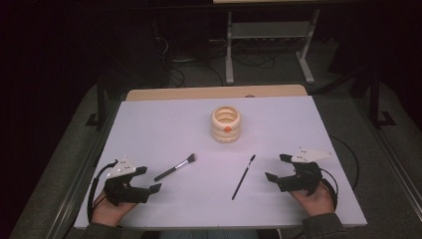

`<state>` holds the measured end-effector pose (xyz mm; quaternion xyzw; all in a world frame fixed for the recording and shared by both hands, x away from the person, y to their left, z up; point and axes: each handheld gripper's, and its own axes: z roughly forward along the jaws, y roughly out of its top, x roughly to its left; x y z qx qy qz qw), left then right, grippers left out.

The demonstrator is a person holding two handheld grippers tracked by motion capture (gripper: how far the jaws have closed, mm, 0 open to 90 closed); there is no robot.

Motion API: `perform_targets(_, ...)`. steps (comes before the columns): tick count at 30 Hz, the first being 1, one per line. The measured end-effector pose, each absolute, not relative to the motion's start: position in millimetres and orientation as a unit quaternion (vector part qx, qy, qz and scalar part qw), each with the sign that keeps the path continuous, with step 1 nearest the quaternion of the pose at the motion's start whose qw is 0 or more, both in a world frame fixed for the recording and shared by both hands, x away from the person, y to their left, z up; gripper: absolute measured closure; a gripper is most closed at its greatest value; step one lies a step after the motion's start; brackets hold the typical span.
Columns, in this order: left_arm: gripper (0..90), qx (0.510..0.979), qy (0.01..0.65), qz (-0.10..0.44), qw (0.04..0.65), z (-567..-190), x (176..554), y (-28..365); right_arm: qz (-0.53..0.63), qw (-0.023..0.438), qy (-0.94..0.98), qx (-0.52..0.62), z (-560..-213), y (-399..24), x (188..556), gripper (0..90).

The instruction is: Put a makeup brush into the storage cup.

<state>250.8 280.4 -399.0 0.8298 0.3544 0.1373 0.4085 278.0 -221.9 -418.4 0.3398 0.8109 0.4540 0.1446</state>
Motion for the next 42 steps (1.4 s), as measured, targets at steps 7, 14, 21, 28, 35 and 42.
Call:
perform_targets(7,20.2,0.835,0.343,0.148,0.404,-385.6,252.5,276.3,0.456,0.147,0.812,0.333,-415.8,-220.0,275.3,14.8)
perform_targets(14,21.3,0.863,0.327,0.139,0.360,-376.0,272.5,269.0,0.452,0.145,0.817,0.328,-414.7,-216.9,277.3,14.8)
perform_targets(21,24.8,0.888,0.307,0.121,0.321,-370.6,300.1,253.5,0.455,0.142,0.814,0.332,-413.0,-218.4,277.6,14.9)
perform_targets(28,30.9,0.903,0.296,0.111,0.291,-371.8,315.2,240.9,0.462,0.150,0.812,0.325,-409.3,-220.6,277.0,15.1)
perform_targets(35,35.4,0.913,0.287,0.100,0.271,-374.5,327.4,229.7,0.460,0.151,0.814,0.322,-408.4,-220.2,275.6,15.1)
perform_targets(42,40.2,0.926,0.286,0.073,0.235,-386.4,343.2,223.8,0.457,0.144,0.816,0.323,-410.9,-219.1,277.0,15.1)
